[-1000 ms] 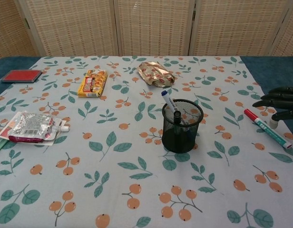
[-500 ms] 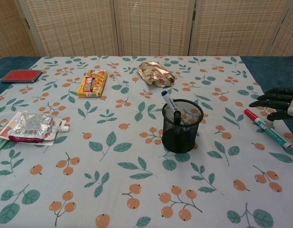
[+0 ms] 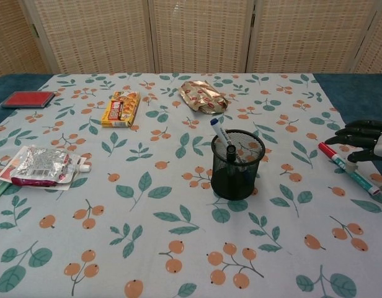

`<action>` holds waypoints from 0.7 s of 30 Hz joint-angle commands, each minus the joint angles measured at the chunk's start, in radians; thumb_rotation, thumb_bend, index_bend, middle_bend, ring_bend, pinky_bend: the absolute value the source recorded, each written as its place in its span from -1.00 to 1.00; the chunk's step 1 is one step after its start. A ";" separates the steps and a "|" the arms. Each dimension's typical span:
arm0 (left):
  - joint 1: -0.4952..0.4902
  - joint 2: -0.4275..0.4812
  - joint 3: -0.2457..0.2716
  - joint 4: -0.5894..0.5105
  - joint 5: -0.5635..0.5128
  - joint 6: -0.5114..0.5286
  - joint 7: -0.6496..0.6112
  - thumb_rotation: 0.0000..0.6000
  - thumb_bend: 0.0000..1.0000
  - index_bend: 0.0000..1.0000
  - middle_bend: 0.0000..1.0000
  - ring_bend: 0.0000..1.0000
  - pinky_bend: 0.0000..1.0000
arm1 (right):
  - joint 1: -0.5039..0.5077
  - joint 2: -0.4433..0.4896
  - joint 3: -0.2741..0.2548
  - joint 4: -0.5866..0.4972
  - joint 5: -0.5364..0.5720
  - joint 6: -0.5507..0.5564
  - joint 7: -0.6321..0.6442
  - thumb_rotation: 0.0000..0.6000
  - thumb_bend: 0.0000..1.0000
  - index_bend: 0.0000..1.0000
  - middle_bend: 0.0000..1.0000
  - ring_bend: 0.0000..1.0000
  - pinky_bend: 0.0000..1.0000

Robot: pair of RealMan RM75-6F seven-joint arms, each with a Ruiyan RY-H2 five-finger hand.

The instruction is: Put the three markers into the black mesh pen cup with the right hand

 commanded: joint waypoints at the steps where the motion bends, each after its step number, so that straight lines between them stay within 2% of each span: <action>1: 0.002 -0.001 -0.003 0.001 0.000 0.007 0.007 1.00 -0.19 -0.95 -0.67 -0.89 -0.47 | -0.003 -0.009 -0.002 0.000 0.001 0.008 -0.008 1.00 -0.46 -0.29 -0.93 -1.00 -1.00; 14: 0.005 0.001 -0.005 0.001 0.007 0.018 0.006 1.00 -0.20 -0.95 -0.67 -0.89 -0.47 | 0.004 -0.035 0.017 -0.016 0.031 0.024 -0.010 1.00 -0.45 -0.28 -0.93 -1.00 -1.00; 21: 0.006 -0.002 -0.004 0.000 0.006 0.020 0.013 1.00 -0.20 -0.95 -0.67 -0.89 -0.47 | 0.011 -0.023 0.010 -0.019 0.034 -0.017 -0.002 1.00 -0.44 -0.18 -0.92 -1.00 -1.00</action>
